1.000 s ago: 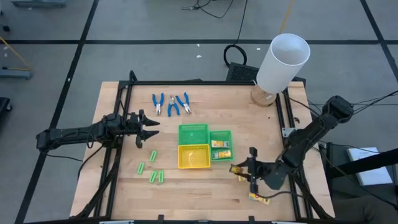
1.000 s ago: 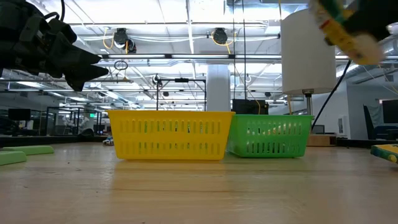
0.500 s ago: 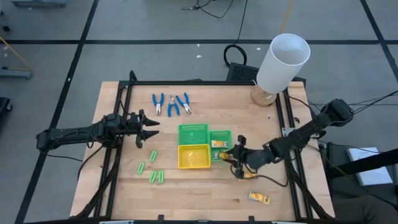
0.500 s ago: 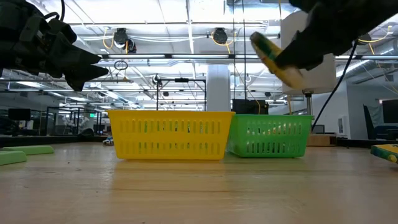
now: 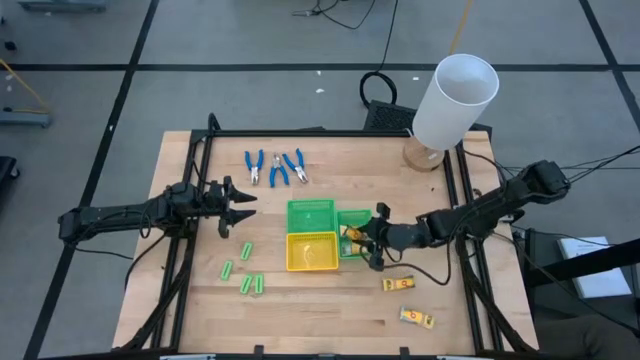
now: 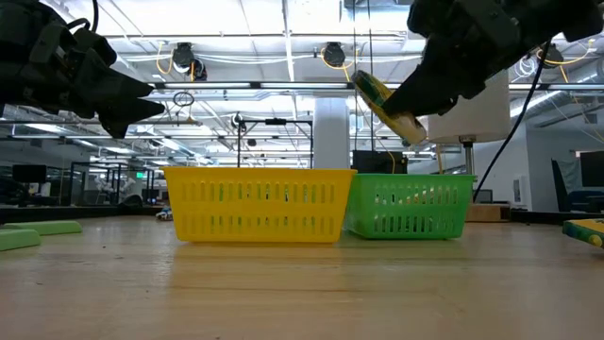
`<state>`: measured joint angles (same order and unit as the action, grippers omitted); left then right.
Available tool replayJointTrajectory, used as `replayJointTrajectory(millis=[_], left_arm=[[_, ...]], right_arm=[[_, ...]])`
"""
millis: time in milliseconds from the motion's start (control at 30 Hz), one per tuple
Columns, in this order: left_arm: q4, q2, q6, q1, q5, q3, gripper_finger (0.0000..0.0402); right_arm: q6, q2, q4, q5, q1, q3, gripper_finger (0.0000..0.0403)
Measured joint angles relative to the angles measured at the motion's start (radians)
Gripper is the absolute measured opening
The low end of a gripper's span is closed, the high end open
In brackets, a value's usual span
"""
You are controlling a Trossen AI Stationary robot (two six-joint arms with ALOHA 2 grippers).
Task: Pick & Place School Supplies
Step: Put the yellow crayon box into the right green bin
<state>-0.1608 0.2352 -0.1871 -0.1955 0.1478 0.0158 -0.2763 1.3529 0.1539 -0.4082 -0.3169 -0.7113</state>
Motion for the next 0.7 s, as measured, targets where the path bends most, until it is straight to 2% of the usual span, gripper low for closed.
replayJointTrajectory(millis=[100,400,700], left_arm=[[0.0,0.0,0.0,0.0,0.0,0.0,0.0214],[0.0,0.0,0.0,0.0,0.0,0.0,0.0214],[0.0,0.0,0.0,0.0,0.0,0.0,0.0214]], right_arm=[[0.018,0.0,0.0,0.046,0.031,0.0,0.0123],[0.035,0.0,0.0,0.048,0.101,0.0,0.0123],[0.035,0.0,0.0,0.048,0.126,0.0,0.0123]])
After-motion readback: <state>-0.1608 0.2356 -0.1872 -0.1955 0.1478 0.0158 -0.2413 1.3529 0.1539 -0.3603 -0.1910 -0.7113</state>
